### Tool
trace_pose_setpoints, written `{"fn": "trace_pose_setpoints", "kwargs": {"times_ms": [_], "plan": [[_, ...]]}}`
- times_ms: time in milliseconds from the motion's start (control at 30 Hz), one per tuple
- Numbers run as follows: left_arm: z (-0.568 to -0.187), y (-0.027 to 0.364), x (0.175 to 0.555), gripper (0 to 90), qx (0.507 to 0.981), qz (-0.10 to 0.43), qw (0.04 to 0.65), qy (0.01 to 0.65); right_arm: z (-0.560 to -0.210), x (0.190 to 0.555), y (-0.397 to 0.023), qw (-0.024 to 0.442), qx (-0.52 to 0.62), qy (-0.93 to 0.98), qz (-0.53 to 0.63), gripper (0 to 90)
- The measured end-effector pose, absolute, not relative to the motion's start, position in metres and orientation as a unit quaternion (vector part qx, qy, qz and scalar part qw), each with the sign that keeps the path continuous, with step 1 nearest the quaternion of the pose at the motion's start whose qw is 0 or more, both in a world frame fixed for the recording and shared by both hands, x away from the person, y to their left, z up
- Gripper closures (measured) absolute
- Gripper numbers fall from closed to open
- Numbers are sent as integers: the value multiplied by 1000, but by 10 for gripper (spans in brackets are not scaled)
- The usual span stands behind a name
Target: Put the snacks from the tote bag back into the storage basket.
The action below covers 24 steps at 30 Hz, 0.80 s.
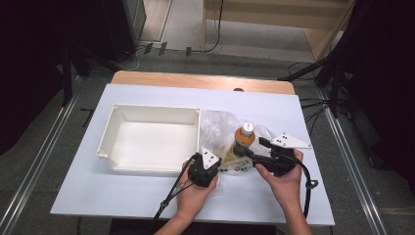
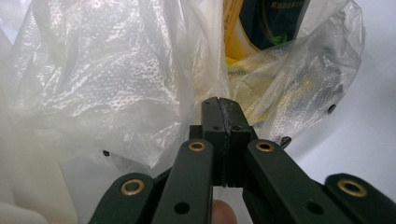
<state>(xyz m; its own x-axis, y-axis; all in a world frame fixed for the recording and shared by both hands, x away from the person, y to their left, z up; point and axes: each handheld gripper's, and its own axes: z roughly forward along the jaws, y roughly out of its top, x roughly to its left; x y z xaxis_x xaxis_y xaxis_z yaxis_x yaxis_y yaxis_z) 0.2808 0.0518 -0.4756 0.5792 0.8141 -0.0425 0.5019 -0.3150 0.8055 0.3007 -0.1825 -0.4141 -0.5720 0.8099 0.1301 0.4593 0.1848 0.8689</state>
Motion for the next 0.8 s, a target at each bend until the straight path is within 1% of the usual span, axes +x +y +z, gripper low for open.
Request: {"fn": "trace_pose_setpoints", "kwargs": {"times_ms": [333, 533, 633, 800], "plan": [[-476, 52, 280, 900, 787, 191, 412, 417, -419, 315, -164, 177, 433, 746, 474, 256], [-476, 52, 280, 900, 787, 190, 412, 417, -421, 321, -159, 186, 445, 742, 466, 256], [-476, 52, 281, 900, 786, 190, 414, 417, -423, 324, -159, 179, 448, 740, 469, 251], [-476, 53, 281, 900, 788, 190, 413, 416, -425, 328, -157, 179, 446, 740, 470, 245]]}}
